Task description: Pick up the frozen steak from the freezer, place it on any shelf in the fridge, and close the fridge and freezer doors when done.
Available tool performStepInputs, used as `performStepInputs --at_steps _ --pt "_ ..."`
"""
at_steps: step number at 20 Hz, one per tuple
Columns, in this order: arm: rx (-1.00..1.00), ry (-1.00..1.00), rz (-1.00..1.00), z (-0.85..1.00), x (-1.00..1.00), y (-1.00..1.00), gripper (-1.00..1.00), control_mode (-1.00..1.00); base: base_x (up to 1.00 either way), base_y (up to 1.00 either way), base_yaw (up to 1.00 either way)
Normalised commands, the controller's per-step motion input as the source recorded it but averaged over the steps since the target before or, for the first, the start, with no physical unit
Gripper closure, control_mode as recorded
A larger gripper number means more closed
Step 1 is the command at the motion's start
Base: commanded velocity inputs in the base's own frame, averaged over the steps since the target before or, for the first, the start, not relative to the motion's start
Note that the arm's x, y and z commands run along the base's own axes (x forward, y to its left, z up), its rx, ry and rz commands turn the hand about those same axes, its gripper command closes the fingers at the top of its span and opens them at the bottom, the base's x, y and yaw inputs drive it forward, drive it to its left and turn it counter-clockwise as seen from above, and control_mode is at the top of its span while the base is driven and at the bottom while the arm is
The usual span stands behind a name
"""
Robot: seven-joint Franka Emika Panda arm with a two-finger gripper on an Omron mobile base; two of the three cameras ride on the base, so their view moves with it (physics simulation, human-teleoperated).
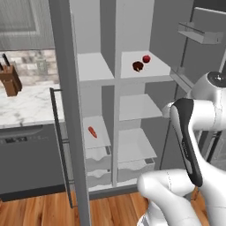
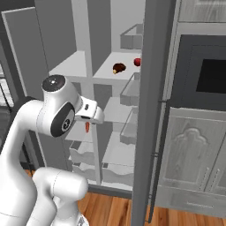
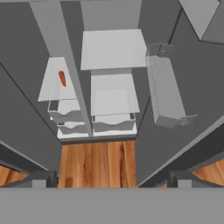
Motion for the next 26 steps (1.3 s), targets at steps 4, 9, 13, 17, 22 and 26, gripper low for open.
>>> performStepInputs --at_steps 4,9,13,17,22,26 --pt "0.00 0.00 0.00 0.00 0.00 0.00 -1.00 1.00 -0.44 0.00 0.00" --pt "0.00 0.00 0.00 0.00 -0.09 0.00 -1.00 -1.00 -0.11 0.00 0.00" --pt "0.00 0.00 0.02 0.01 -0.32 0.14 -1.00 -1.00 0.00 0.00 0.00" --pt "0.03 -0.11 0.16 0.07 -0.76 0.56 -1.00 -1.00 0.00 0.00 0.00" --pt "0.01 -0.19 0.09 0.00 -0.75 0.99 -1.00 -1.00 0.00 0.00 0.00" --pt "0.00 -0.21 0.00 -0.01 -0.46 1.00 -1.00 -1.00 0.00 0.00 0.00"
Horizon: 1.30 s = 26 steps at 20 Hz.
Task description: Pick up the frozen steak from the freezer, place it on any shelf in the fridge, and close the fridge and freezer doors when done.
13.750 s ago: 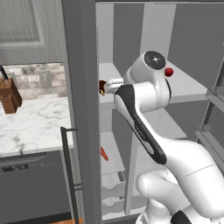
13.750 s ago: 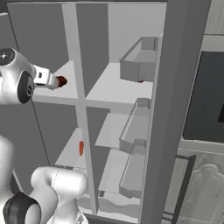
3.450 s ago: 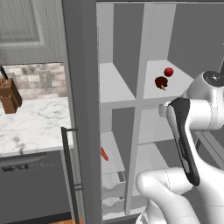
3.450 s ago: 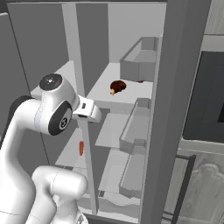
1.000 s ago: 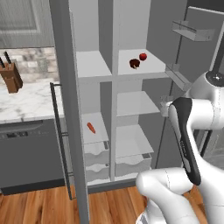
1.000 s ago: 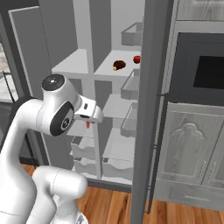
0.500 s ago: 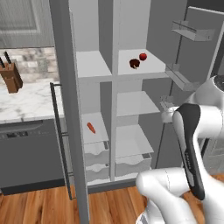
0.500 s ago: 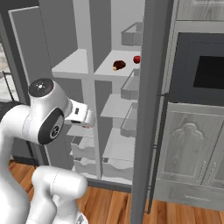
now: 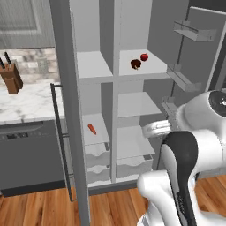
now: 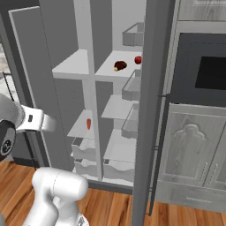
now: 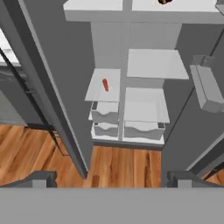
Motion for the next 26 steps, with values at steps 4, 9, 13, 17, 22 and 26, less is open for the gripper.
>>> performStepInputs --at_steps 4,9,13,17,22,26 --pt "0.00 -0.17 -0.05 -0.14 -0.17 1.00 -1.00 -1.00 0.00 0.00 0.00" --pt "0.04 -0.11 -0.19 -0.28 0.00 1.00 -1.00 -1.00 0.00 0.00 0.00" --pt "0.10 -0.04 -0.23 -0.46 0.07 1.00 -1.00 -1.00 0.00 0.00 0.00" --pt "0.03 -0.11 -0.28 -0.63 0.18 1.00 -1.00 -1.00 0.00 0.00 0.00" --pt "0.00 -0.32 -0.34 -0.07 0.28 1.00 -1.00 -1.00 0.00 0.00 0.00" --pt "0.00 -0.21 -0.37 0.00 0.63 1.00 -1.00 -1.00 0.00 0.00 0.00"
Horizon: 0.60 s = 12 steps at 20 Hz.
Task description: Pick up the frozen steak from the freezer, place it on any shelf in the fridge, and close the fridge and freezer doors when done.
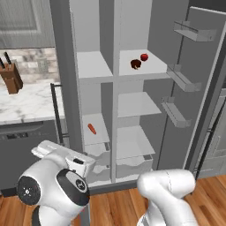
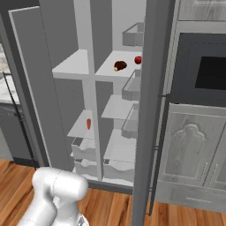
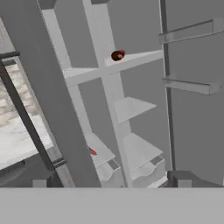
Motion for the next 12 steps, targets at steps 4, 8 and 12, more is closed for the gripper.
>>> performStepInputs --at_steps 4,8,12 --pt "0.00 -0.06 -0.31 -0.06 0.94 0.74 -1.00 -1.00 0.00 0.00 0.00" --pt "0.00 0.00 -0.26 -0.17 1.00 0.59 -1.00 -1.00 0.00 0.00 0.00" --pt "-0.02 0.00 -0.22 -0.19 0.84 0.61 -1.00 -1.00 0.00 0.00 0.00"
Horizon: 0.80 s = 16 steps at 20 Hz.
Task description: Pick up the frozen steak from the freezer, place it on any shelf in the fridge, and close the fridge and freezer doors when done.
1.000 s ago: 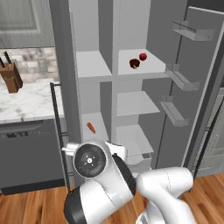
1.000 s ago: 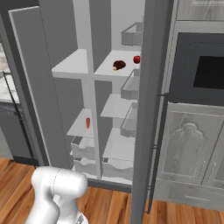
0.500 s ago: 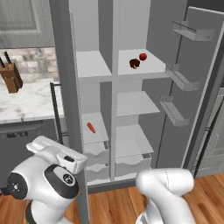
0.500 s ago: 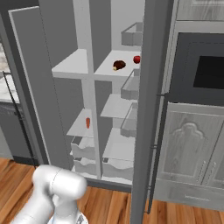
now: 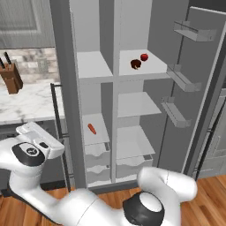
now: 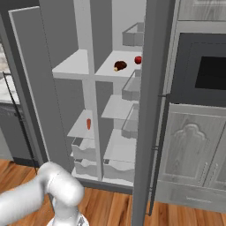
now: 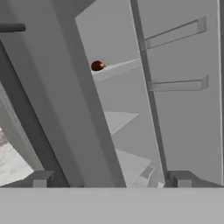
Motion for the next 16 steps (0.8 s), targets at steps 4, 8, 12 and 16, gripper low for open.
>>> performStepInputs --at_steps 4,8,12,16 --pt "-0.03 0.00 -0.10 -0.43 0.87 0.15 -1.00 -1.00 0.00 0.00 0.00" --pt "-0.08 0.00 -0.01 -0.54 0.72 -0.02 -1.00 -1.00 0.00 0.00 0.00" --pt "-0.01 0.00 0.00 -0.21 0.72 0.07 -1.00 -1.00 0.00 0.00 0.00" --pt "-0.01 0.00 0.00 -0.15 0.55 0.03 -1.00 -1.00 0.00 0.00 0.00"
